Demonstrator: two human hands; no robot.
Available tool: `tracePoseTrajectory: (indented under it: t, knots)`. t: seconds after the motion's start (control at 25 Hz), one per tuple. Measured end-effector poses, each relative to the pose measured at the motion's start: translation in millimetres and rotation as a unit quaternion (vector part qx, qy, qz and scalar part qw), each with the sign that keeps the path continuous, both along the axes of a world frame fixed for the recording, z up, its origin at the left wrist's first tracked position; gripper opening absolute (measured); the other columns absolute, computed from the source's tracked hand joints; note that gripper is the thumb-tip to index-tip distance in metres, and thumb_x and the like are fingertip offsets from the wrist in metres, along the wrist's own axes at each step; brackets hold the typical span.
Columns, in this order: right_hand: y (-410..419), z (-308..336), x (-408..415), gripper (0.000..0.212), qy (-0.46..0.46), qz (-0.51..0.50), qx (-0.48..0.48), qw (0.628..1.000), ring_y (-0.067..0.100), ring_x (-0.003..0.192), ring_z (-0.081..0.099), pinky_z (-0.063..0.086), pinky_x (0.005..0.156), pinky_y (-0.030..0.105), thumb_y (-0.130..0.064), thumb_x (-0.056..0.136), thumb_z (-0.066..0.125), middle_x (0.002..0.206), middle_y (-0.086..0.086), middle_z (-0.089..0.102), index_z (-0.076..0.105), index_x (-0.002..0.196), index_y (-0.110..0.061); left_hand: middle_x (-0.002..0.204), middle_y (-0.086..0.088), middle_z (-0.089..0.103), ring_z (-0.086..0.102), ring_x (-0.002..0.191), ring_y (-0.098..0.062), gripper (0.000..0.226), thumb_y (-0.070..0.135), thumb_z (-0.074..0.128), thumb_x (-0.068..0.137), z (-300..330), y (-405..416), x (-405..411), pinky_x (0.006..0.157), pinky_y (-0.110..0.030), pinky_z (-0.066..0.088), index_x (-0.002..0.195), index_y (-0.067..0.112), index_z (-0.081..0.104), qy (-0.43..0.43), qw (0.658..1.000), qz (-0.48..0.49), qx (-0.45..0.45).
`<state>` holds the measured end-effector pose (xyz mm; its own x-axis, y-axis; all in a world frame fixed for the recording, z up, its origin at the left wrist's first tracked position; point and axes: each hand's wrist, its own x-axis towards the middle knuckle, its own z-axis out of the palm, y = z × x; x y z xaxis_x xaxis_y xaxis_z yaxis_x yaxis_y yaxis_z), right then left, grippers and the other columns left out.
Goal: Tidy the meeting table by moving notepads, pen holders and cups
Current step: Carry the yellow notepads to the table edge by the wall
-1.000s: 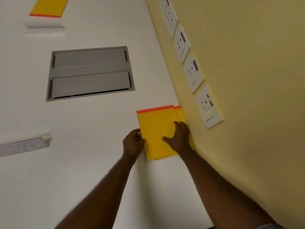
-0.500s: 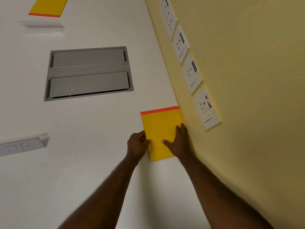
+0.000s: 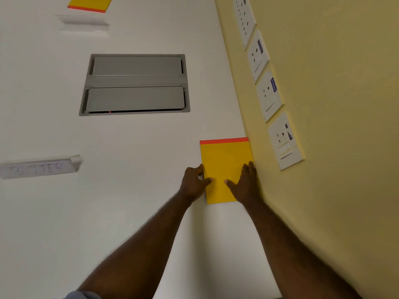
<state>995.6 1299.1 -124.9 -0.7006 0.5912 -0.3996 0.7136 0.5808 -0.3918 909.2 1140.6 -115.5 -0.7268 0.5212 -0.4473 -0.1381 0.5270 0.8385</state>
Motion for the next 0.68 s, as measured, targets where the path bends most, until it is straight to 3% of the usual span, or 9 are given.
tracePoseTrajectory:
  t: [0.08,0.16,0.44,0.68]
  knots:
    - [-3.7,0.5,0.4,0.092,0.008,0.002,0.012,1.0,0.028,0.15,0.005,0.018,0.119,0.039,-0.041,0.089,0.066,0.163,0.013,0.002,0.013,0.152,0.0,0.136,-0.015,0.043,0.045,0.125,-0.03,0.07,0.033,0.067,0.087,1.0,-1.3,0.1,0.105,-0.046,0.04,0.144,0.006,0.036,-0.017,0.998,-0.013,-0.052]
    - [-14.8,3.7,-1.8,0.085,0.03,0.008,0.036,0.999,0.029,0.149,0.009,0.022,0.118,0.041,-0.038,0.09,0.065,0.162,0.012,0.009,0.019,0.152,-0.004,0.143,-0.014,0.034,0.039,0.131,-0.03,0.084,0.04,0.068,0.085,3.7,-10.2,1.4,0.108,-0.049,0.037,0.151,0.012,0.022,-0.016,0.997,-0.007,-0.079]
    - [-114.3,34.2,-35.9,0.068,0.179,0.135,0.027,0.974,0.031,0.142,0.031,0.037,0.109,0.043,-0.026,0.088,0.069,0.154,0.014,0.032,0.039,0.145,-0.006,0.137,-0.005,0.042,0.044,0.125,-0.026,0.063,0.035,0.068,0.085,48.7,-136.9,-2.8,0.103,-0.045,0.042,0.14,0.022,0.041,0.136,0.978,0.071,-0.138]
    - [-227.8,66.2,-42.4,0.066,0.224,0.307,-0.022,0.925,0.028,0.144,0.027,0.03,0.112,0.043,-0.028,0.089,0.066,0.158,0.009,0.026,0.037,0.146,-0.01,0.143,-0.001,0.04,0.038,0.13,-0.022,0.065,0.039,0.067,0.084,107.0,-270.6,29.5,0.101,-0.04,0.039,0.141,0.023,0.04,0.294,0.911,0.133,-0.255]
